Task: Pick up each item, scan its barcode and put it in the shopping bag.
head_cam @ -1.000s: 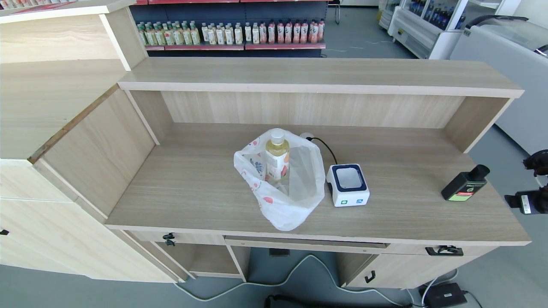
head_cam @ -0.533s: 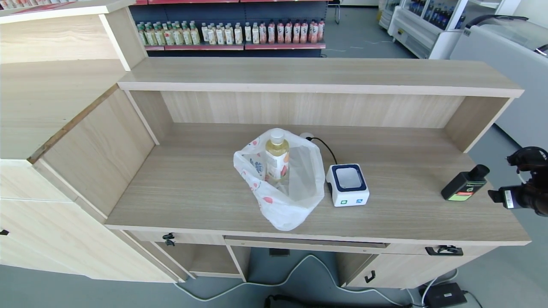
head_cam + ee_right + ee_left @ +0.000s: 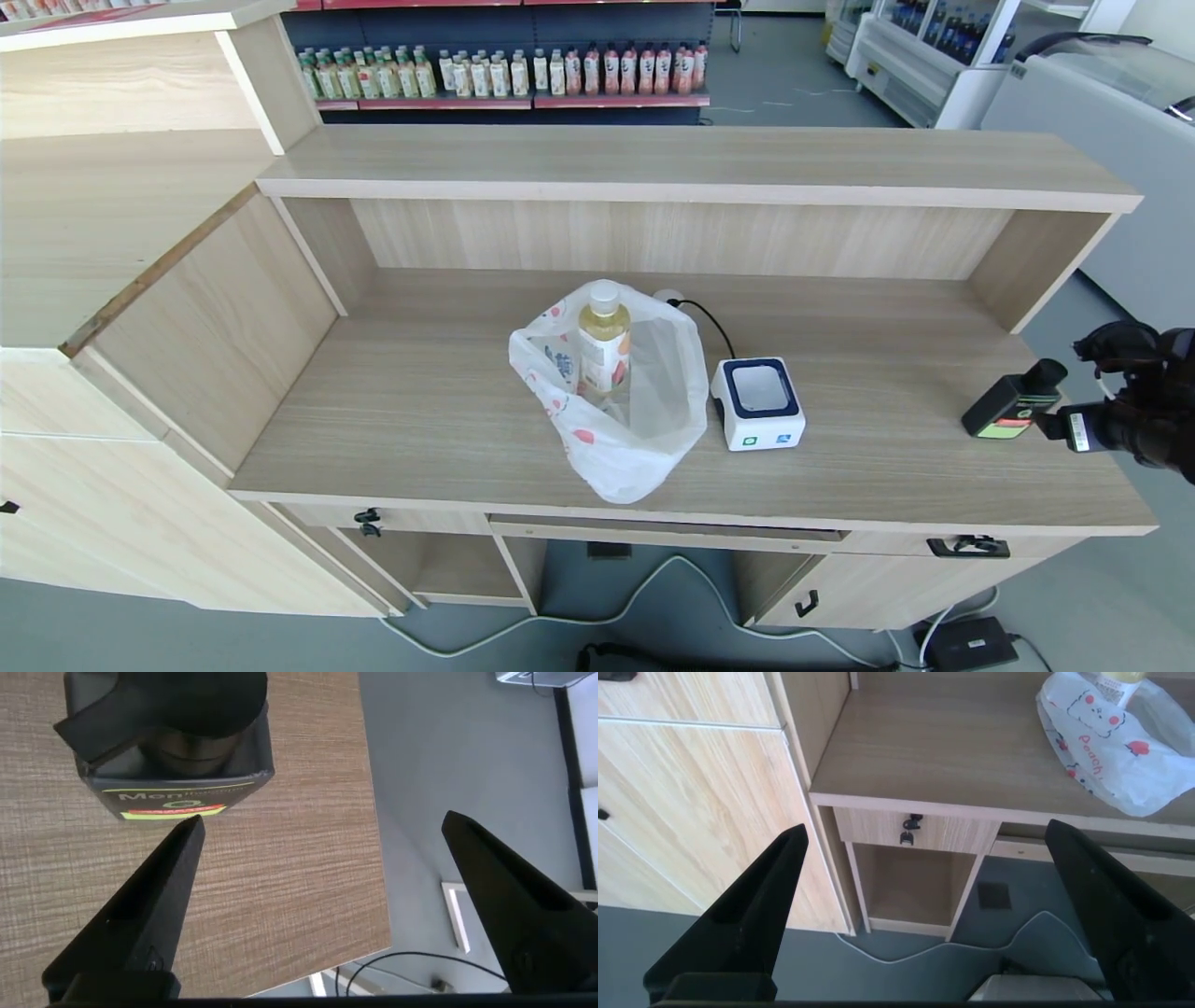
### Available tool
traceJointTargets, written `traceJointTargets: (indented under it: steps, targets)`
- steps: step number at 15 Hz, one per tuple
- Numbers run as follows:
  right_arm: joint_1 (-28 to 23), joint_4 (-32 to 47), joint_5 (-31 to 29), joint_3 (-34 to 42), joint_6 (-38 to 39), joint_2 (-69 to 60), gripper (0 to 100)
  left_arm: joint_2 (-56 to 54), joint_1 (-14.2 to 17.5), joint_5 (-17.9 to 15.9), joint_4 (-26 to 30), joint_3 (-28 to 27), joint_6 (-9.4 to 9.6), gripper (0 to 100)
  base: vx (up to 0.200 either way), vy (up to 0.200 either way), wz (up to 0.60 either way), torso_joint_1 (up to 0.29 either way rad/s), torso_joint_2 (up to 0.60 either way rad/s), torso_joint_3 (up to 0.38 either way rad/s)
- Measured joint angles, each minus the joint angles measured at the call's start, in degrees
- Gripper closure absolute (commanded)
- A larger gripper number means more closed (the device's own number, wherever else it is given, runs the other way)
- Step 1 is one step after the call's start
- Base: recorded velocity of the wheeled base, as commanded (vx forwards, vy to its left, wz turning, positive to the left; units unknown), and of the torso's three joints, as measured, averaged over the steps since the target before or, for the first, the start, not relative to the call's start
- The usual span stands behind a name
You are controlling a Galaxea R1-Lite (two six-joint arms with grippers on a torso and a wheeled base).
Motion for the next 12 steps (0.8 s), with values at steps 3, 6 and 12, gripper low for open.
traceJointTargets:
  steps: [3, 6, 12]
  targets:
    - [0.57, 0.00, 0.00, -1.27, 0.35, 0.91, 0, 0.00, -0.02, 0.02, 0.00, 0.00, -0.02, 0, 0.000, 0.000, 0.00, 0.000, 0.00, 0.000]
    - [1.16, -0.02, 0.07, -1.90, 0.52, 1.66, 0, 0.00, -0.05, 0.02, 0.00, 0.00, -0.02, 0, 0.000, 0.000, 0.00, 0.000, 0.00, 0.000]
    - [4.13, -1.89, 0.44, -2.32, 4.61, 2.50, 0, 0.00, -0.02, 0.02, 0.01, 0.00, 0.00, 0, 0.000, 0.000, 0.00, 0.000, 0.00, 0.000]
